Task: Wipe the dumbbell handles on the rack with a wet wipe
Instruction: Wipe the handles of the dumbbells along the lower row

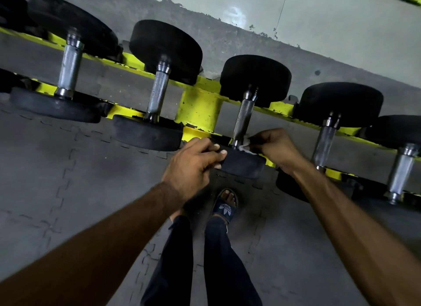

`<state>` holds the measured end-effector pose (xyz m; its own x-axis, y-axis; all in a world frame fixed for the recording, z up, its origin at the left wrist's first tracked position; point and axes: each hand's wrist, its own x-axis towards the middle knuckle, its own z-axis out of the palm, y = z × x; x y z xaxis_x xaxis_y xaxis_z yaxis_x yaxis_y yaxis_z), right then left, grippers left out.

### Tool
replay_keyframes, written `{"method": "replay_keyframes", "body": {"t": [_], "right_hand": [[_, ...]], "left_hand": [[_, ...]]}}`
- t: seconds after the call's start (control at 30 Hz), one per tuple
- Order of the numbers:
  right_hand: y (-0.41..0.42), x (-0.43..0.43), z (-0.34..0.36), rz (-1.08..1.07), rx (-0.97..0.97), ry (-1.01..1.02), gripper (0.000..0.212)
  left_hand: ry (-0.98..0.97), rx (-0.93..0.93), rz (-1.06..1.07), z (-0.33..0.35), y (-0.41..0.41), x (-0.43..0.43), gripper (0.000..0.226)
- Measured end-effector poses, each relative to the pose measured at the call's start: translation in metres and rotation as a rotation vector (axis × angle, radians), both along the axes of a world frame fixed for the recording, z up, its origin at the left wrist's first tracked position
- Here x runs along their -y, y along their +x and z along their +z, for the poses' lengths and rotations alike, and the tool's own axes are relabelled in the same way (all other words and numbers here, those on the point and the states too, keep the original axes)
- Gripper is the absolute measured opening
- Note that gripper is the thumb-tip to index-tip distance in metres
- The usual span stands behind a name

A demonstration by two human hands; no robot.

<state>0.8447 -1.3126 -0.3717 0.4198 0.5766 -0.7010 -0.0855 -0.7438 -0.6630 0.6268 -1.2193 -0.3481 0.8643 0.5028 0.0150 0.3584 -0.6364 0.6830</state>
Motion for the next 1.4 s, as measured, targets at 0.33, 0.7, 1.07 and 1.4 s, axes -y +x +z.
{"method": "replay_keyframes", "body": {"t": [0.33,0.7,1.07,1.4], "right_hand": [[-0.002,-0.053,0.026,1.157,0.816,0.116,0.017],[-0.012,-0.038,0.052,0.876,0.737,0.077,0.016],[-0.018,0.056,0.204,-0.24,0.305,0.393,0.019],[-0.065,0.112,0.342,-0.473,0.156,0.51,0.016]], "left_hand": [[0.024,0.007,0.017,-0.001,0.001,0.003,0.02],[-0.201,-0.205,0.112,0.024,0.009,0.001,0.024],[-0.707,-0.064,0.352,0.177,0.058,0.037,0.047],[-0.894,0.02,0.178,0.324,0.05,0.075,0.03]]}}
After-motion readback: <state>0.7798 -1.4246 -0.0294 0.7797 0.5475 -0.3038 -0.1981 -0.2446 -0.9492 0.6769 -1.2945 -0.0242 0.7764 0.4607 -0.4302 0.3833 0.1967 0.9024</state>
